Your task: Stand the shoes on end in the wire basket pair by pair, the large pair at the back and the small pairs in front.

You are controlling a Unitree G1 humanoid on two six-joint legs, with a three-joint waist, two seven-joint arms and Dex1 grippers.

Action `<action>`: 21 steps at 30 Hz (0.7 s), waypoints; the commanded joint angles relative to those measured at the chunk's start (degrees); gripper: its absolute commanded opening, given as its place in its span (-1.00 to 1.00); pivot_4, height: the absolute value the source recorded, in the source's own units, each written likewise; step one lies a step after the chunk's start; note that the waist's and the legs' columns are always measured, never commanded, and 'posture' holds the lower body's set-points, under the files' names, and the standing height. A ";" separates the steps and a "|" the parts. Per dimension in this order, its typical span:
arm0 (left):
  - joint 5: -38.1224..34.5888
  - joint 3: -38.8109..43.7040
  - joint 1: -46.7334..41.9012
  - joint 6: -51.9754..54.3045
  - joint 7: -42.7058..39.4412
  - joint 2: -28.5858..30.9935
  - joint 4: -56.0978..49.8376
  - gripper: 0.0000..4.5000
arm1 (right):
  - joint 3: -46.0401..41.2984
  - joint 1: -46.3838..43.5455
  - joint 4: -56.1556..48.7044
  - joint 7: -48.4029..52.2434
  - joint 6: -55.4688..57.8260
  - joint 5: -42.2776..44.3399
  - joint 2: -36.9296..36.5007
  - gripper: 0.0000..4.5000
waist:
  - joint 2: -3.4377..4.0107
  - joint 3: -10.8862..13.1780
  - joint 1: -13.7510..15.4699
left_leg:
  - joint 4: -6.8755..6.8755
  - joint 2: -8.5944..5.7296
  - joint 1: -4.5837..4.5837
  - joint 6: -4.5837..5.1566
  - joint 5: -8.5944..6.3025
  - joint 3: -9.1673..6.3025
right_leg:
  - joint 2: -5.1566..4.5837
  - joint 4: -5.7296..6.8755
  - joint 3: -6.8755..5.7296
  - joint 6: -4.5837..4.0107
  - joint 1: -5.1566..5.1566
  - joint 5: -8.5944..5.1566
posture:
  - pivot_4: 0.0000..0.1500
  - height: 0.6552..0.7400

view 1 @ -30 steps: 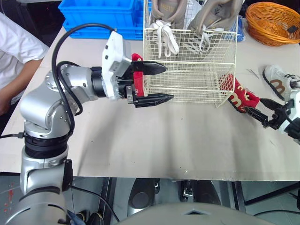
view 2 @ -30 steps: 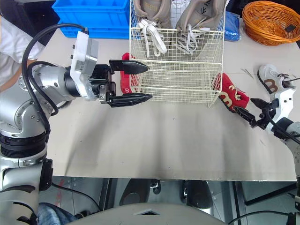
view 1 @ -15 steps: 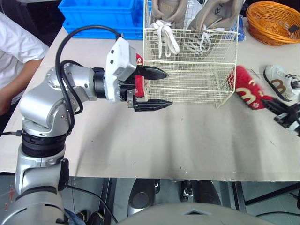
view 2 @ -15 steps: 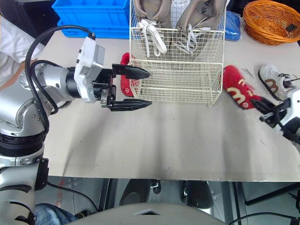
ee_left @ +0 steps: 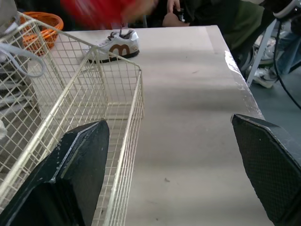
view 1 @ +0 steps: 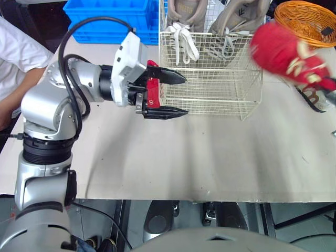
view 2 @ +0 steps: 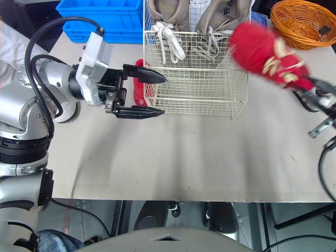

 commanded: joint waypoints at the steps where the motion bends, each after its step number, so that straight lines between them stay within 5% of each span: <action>1: -0.34 0.37 -1.55 -0.75 -2.47 0.78 -0.01 1.00 | 4.52 -3.09 -0.88 5.38 -7.85 -1.18 -5.13 -0.98 | 0.00 0.00 -0.01 | 0.01 0.00 0.00 0.00 0.00 0.00 | 0.00 0.00 0.00 0.00 0.00 0.00 | 1.00 -0.27; 11: 1.66 -5.92 -5.13 2.50 -7.26 0.81 2.52 1.00 | 30.49 -33.67 8.59 17.29 -21.84 -7.31 -11.87 -0.98 | 0.08 0.15 0.02 | 0.14 0.01 -0.09 0.00 0.00 -0.10 | 0.00 0.00 -0.09 -0.01 0.00 0.00 | 1.00 -0.27; 21: 9.63 -12.50 -9.10 -1.81 -9.56 -3.57 9.80 1.00 | 40.77 -50.59 12.98 18.74 -25.39 -8.67 -7.17 -0.98 | 0.12 0.23 0.00 | 0.26 0.01 -0.20 0.01 0.00 -0.19 | -0.02 0.04 -0.20 -0.01 -0.02 0.00 | 1.00 -0.27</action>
